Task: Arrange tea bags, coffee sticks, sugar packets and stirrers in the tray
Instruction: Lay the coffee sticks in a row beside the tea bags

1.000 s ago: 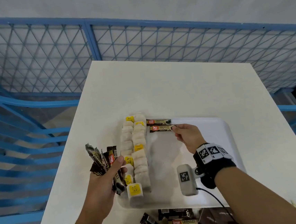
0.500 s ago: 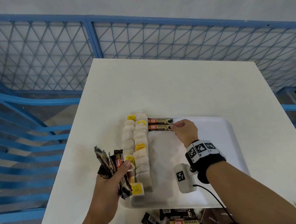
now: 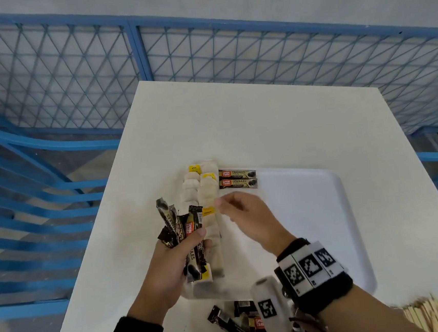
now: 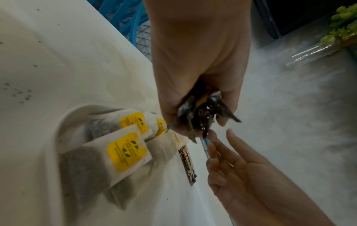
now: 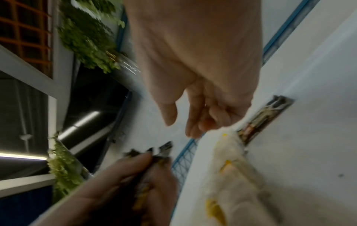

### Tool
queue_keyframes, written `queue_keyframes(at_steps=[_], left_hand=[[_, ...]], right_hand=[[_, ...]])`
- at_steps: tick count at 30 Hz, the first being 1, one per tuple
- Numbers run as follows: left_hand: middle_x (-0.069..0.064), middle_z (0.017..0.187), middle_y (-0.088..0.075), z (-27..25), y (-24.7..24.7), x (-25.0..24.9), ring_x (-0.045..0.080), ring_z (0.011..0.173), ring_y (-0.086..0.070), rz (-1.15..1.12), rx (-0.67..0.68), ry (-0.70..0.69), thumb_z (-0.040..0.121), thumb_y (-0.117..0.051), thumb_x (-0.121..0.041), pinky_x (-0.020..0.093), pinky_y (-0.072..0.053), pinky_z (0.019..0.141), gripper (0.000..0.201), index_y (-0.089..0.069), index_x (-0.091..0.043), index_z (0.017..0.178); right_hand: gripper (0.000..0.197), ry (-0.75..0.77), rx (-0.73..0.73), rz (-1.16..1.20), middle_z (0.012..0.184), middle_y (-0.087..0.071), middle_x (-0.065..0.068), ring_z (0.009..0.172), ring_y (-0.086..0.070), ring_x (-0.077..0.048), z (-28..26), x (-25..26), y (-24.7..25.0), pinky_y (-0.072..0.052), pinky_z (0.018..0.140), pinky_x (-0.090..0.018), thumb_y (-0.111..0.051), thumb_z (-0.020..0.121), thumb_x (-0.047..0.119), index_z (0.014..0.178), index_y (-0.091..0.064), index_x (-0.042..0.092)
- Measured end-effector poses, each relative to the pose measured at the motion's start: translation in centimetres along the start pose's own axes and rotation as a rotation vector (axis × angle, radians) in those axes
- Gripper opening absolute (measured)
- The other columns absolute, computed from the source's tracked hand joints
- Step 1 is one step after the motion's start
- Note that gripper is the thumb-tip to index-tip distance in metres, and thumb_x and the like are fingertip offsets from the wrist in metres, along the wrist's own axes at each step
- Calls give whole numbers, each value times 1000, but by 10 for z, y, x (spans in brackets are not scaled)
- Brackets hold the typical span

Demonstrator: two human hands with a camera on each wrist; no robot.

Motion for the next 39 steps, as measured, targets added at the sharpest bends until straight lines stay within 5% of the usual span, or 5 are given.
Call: queue_keyframes(at_steps=[9,18,24,34,39], left_hand=[[12,102,-72,-3,-8,-2,26,95,-69,9,62,-23,75,-66,-10,37,-54,82,37,-65,-9,112],[12,83,-73,1,0,0,19,73,-70,-72,50,17,85,-59,-3,23,-56,59,13,-67,-4,95],[6,78,-71,7,-1,-1,15,72,-66,-108,-28,-118,80,-58,13,22,-54,62,25,-61,-8,93],[3,73,-72,0,-6,-1,17,72,-68,7,-20,-103,75,-64,13,26,-54,67,27,-66,-12,86],[6,76,-73,-4,-12,5,18,70,-67,202,32,-51,71,-74,6,25,-52,63,26,-68,-8,92]], right_hand=[[11,23,123,113,84,-59,5,68,-50,-4,-17,4,0,-40,61,-10,-63,87,14,98,-66,12],[27,145,248,297,93,-63,-5,72,-60,-7,-33,1,26,-48,70,-19,-35,93,-14,86,-50,8],[18,118,294,302,103,-63,4,87,-58,-6,-44,-4,33,-47,76,-20,-59,75,6,91,-56,14],[27,5,-36,533,79,-64,-15,67,-65,-14,-31,-15,31,-53,67,-20,-63,83,-1,108,-55,6],[15,39,11,405,84,-67,-1,74,-63,-5,-31,-13,14,-51,70,-18,-63,84,4,96,-63,13]])
Point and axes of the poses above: each hand's wrist, its own z-axis towards the middle knuckle, its own y-axis out of the back of the hand, x = y × z, the point moved 1 cm from there along z, towards the middle knuckle
